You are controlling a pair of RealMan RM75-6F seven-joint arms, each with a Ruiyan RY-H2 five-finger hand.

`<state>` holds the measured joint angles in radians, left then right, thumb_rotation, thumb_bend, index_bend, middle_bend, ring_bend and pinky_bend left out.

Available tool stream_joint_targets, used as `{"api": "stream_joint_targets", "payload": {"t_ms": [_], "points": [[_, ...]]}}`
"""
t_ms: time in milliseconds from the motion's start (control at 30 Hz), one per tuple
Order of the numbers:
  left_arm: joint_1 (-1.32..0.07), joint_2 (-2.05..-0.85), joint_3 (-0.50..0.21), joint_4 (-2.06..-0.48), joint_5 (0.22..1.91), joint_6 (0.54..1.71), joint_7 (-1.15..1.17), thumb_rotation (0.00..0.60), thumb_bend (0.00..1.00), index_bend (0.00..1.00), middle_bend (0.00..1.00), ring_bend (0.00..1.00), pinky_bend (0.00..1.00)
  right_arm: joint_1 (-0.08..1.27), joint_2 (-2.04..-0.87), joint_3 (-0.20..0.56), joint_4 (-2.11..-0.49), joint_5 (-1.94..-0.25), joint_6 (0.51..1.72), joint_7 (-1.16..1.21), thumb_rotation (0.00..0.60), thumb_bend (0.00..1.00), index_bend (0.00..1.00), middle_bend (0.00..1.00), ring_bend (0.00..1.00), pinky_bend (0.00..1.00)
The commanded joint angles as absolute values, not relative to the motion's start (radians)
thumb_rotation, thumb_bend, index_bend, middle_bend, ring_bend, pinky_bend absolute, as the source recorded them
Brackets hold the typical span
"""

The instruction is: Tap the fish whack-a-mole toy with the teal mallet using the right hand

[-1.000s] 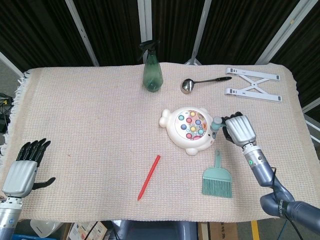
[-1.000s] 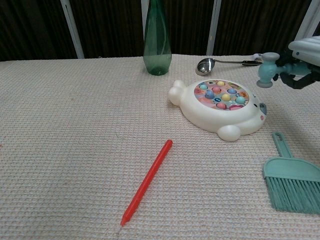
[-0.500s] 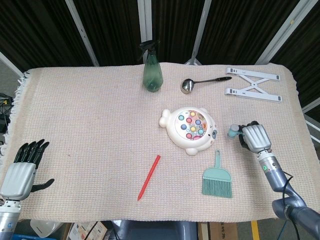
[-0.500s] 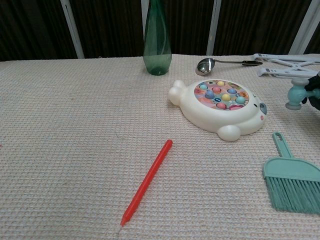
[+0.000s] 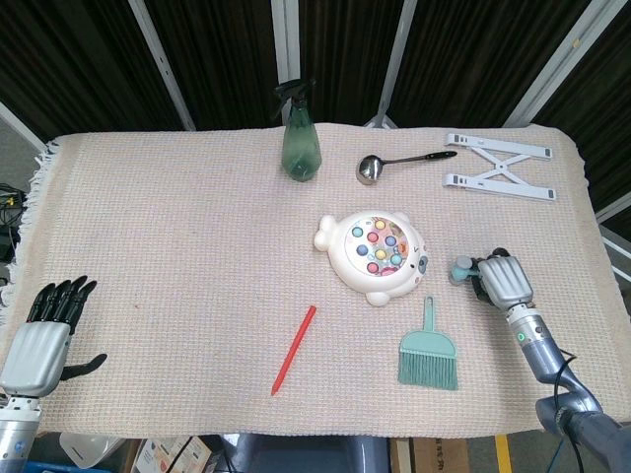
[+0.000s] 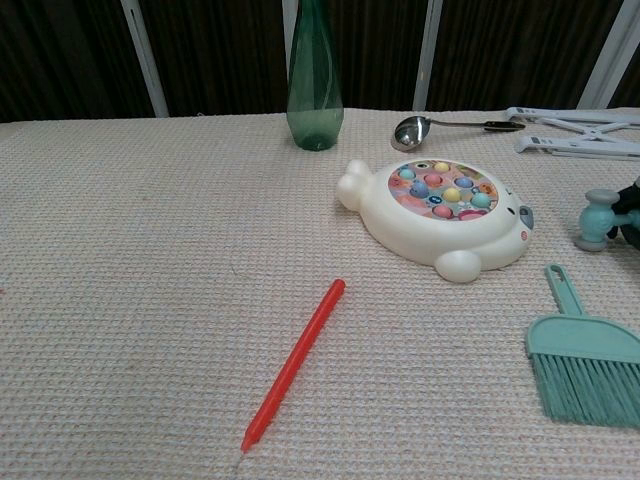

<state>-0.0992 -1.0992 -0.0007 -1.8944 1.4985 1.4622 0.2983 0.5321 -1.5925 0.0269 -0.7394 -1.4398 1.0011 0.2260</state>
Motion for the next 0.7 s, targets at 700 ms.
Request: {"api": "stream_joint_targets", "payload": {"t_ms": [700], "points": [[-0.105,-1.107,-0.005,-1.88,1.49,1.448,0.285,0.6,0.11,0.0,0.0,0.0,0.0,0.543,-1.505,0.079,-0.897,-1.34,0.868,0.123,0.6,0.51,0.58,0.56,0.39,0.08]]}}
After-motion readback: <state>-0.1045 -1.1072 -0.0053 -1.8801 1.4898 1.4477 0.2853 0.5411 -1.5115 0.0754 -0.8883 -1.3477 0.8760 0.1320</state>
